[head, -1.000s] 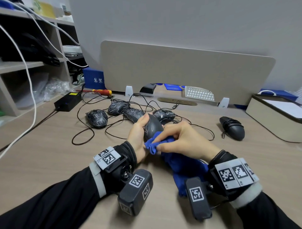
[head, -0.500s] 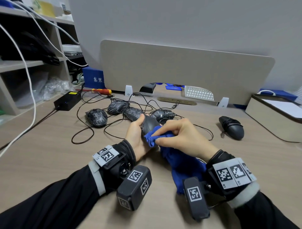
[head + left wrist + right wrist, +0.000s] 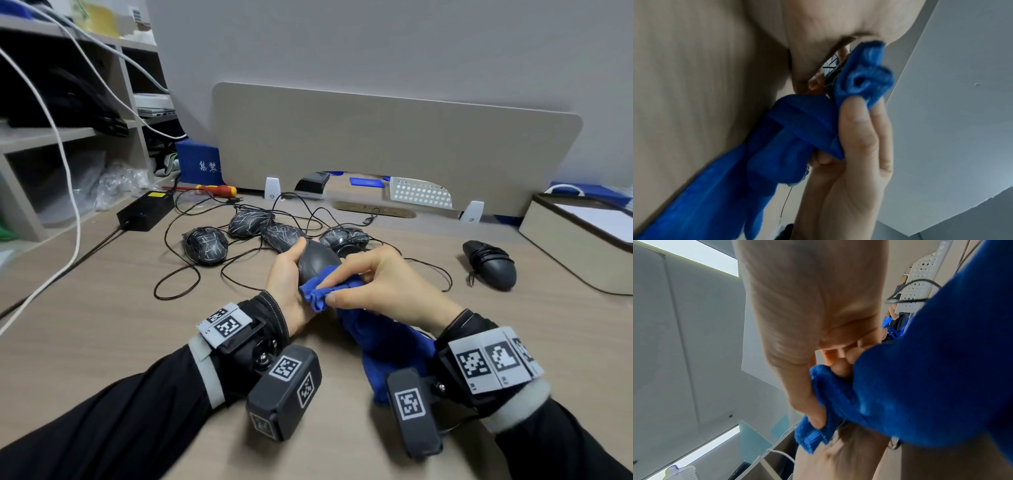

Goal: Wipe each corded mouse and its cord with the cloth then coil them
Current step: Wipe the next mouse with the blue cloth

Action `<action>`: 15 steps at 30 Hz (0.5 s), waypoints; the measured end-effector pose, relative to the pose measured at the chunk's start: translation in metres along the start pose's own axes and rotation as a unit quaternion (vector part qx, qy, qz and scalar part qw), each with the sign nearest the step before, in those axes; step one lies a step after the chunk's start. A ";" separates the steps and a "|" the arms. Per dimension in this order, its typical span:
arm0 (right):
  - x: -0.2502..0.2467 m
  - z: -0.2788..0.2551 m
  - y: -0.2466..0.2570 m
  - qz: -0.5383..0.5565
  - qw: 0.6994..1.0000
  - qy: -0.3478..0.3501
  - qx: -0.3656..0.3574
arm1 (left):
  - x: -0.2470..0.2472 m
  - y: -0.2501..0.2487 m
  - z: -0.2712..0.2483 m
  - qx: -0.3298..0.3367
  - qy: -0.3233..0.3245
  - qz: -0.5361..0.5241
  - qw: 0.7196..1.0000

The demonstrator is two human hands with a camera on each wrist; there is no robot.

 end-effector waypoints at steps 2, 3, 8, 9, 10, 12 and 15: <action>-0.008 -0.002 -0.003 -0.018 0.999 -0.013 0.023 | -0.003 -0.005 0.003 0.025 -0.011 -0.028 0.999; -0.012 -0.003 -0.004 -0.030 0.999 -0.022 0.033 | -0.004 -0.007 0.005 0.036 -0.015 -0.039 0.998; -0.019 -0.004 0.000 0.043 0.991 -0.118 0.040 | -0.004 -0.009 0.004 0.044 0.014 -0.016 0.999; -0.022 -0.004 0.000 0.050 0.988 -0.145 0.036 | -0.004 -0.009 0.004 0.049 0.014 -0.007 0.999; -0.026 -0.003 -0.002 0.055 0.983 -0.174 0.031 | -0.005 -0.009 0.004 0.055 0.009 0.000 0.998; -0.033 -0.004 -0.003 0.066 0.973 -0.219 0.018 | -0.005 -0.009 0.006 0.064 0.005 0.010 0.998; -0.028 -0.004 0.002 0.068 0.979 -0.194 -0.005 | -0.005 -0.007 0.008 0.068 0.002 0.019 0.998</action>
Point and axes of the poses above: each hand's wrist, its own z-axis towards the middle knuckle, its own x-axis out of the palm, y = z × x, the point moved 5 cm from there along z, towards the middle knuckle, and after that the axes turned 12 degrees about z, right-handed, at the moved point
